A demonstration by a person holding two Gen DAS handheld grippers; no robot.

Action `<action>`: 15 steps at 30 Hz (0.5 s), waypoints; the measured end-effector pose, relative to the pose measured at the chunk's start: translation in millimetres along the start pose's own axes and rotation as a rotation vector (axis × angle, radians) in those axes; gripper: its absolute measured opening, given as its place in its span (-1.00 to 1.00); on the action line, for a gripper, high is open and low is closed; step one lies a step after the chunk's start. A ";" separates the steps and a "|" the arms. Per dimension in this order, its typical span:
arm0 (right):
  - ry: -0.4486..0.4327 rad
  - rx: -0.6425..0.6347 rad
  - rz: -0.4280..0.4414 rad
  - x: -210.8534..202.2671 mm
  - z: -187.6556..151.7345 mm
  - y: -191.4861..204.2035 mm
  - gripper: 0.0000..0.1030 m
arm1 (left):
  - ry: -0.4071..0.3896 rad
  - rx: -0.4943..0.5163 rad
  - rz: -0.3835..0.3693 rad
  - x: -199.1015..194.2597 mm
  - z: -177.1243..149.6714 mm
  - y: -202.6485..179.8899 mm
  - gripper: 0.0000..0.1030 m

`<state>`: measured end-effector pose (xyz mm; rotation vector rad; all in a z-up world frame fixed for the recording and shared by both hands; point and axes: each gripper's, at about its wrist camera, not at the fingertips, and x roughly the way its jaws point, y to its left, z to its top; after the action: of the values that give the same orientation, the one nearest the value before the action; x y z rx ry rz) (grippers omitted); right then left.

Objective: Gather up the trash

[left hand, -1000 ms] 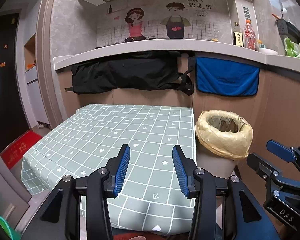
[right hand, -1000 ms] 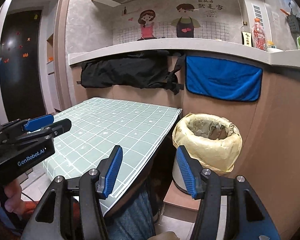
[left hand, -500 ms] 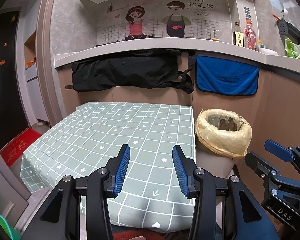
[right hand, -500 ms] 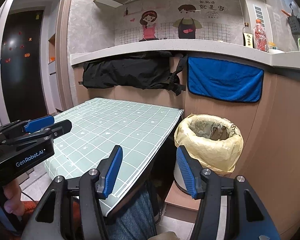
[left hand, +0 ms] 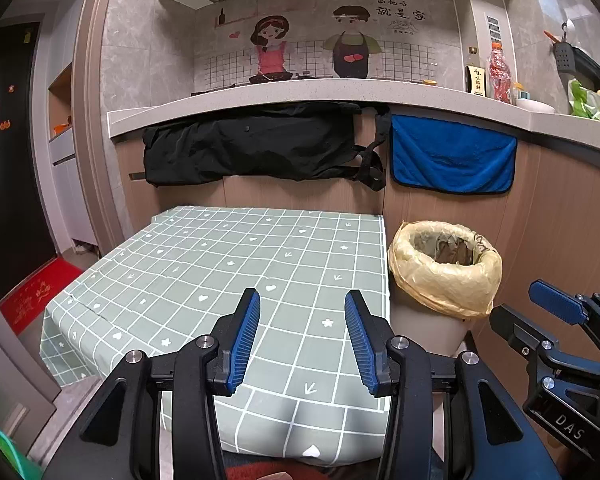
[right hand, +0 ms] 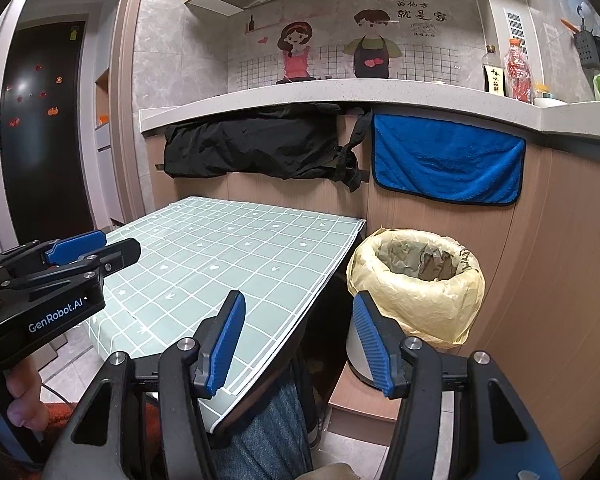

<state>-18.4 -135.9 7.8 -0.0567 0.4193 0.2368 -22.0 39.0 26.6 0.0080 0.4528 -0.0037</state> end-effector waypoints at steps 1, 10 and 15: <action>-0.001 0.000 -0.001 -0.2 0.0 0.2 0.05 | 0.000 0.000 0.000 -0.1 -0.2 0.2 -0.12; -0.003 -0.001 0.000 -1.2 0.9 0.2 0.05 | 0.000 0.000 0.000 0.0 0.2 -2.2 -0.12; -0.006 -0.002 -0.001 -1.6 1.6 -0.1 0.05 | 0.001 0.001 0.000 0.2 0.5 -2.9 -0.12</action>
<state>-19.2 -136.1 9.9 -0.0585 0.4133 0.2362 -21.6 36.1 27.0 0.0090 0.4537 -0.0038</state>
